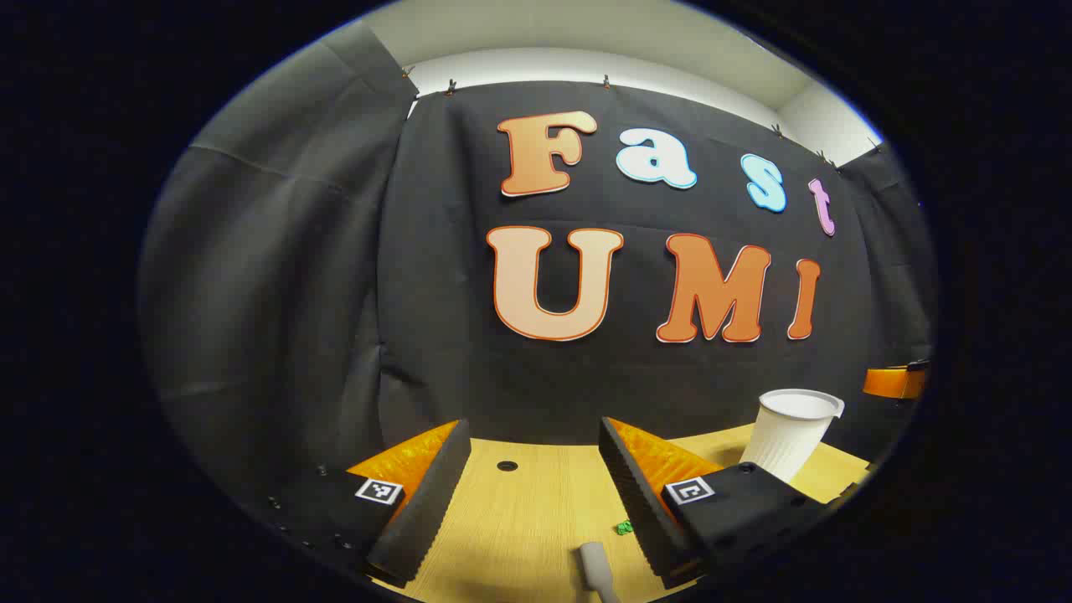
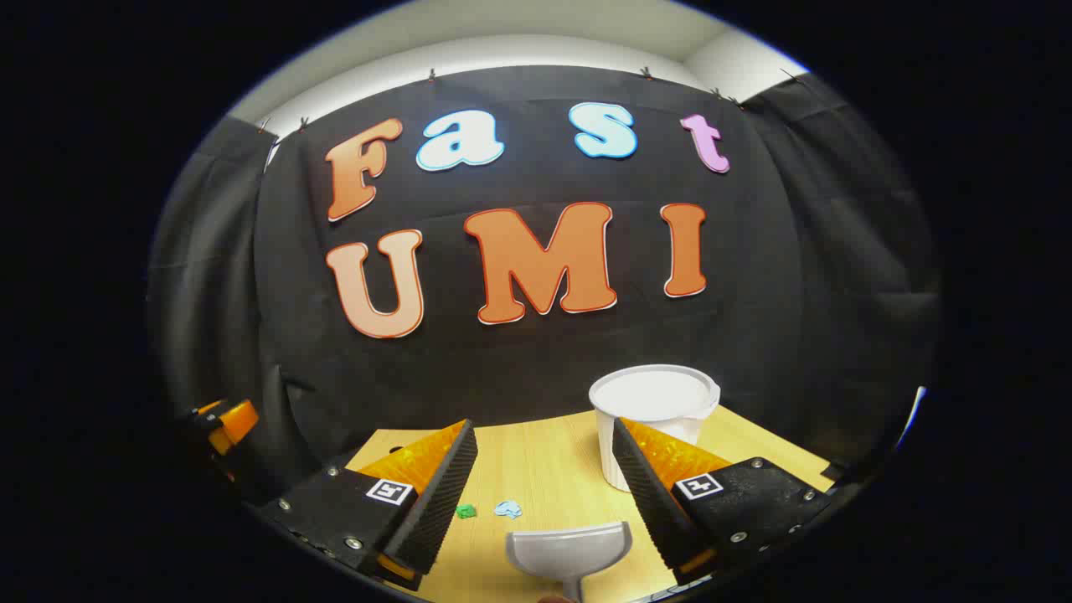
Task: Pick up the small broom and dustpan from the desktop, sweep the trash into the dustpan with the broom, and then empty the trash into the garbage bin.
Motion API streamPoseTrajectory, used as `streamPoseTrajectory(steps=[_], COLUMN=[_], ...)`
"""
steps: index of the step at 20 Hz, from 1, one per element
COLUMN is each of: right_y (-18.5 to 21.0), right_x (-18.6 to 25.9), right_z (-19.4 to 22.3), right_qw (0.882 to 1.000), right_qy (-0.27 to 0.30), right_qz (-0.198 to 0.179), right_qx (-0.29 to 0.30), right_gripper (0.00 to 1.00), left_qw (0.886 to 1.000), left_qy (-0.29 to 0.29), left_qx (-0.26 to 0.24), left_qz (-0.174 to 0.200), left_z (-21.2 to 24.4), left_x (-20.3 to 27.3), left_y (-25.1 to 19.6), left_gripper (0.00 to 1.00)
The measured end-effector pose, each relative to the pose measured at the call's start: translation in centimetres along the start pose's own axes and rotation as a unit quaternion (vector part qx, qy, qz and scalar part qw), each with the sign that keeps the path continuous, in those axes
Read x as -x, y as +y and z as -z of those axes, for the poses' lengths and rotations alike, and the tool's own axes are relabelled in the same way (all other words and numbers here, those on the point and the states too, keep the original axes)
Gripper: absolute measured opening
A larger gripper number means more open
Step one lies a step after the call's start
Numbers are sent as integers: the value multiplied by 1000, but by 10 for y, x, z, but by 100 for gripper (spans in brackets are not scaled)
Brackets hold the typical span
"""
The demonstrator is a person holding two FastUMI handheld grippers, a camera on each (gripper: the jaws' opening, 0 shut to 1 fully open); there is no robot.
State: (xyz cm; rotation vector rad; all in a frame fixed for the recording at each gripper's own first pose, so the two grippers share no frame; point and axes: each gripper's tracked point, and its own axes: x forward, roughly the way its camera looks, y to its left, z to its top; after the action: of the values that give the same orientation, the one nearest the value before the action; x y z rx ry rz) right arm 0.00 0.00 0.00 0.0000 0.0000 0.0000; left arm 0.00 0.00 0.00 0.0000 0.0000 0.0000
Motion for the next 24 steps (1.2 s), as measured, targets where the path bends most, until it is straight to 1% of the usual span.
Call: streamPoseTrajectory(steps=[2, 5, 7, 8, 9, 10, 14, 16, 18, 21, 24], right_y=[2, 2, -2, -4, -7, -8, -6, -3, 2, 7, 16], right_x=[-5, -13, -15, -17, -20, -22, -24, -26, -26, -26, -26], right_z=[3, 8, 6, 6, 6, 8, 5, 5, 7, 1, 4], right_qw=[1000, 998, 997, 997, 997, 997, 997, 998, 998, 998, 999], right_qy=[18, 40, 37, 32, 32, 34, 28, 26, 31, 19, 26], right_qz=[-22, -52, -64, -66, -65, -66, -64, -56, -51, -40, -38], right_qx=[1, -7, -11, -8, -5, -5, -14, -22, -33, -33, -26], right_gripper=[98, 98, 98, 98, 98, 98, 98, 98, 98, 98, 98], left_qw=[1000, 1000, 1000, 1000, 1000, 1000, 999, 1000, 1000, 1000, 1000], left_qy=[4, -1, -5, -3, 1, 3, 2, 9, 11, 2, -11], left_qx=[11, -1, -4, -1, 2, 2, -9, 5, 7, -3, -12], left_qz=[1, -15, -24, -27, -27, -29, -42, -26, -13, -4, -5], left_z=[1, -4, -6, -4, -1, 1, -2, 1, 0, -6, -13], left_x=[1, 6, 9, 11, 13, 14, 9, 1, -8, -18, -25], left_y=[-13, -23, -30, -33, -35, -36, -29, -34, -32, -25, -13], left_gripper=[98, 98, 100, 98, 96, 98, 98, 96, 98, 98, 98])
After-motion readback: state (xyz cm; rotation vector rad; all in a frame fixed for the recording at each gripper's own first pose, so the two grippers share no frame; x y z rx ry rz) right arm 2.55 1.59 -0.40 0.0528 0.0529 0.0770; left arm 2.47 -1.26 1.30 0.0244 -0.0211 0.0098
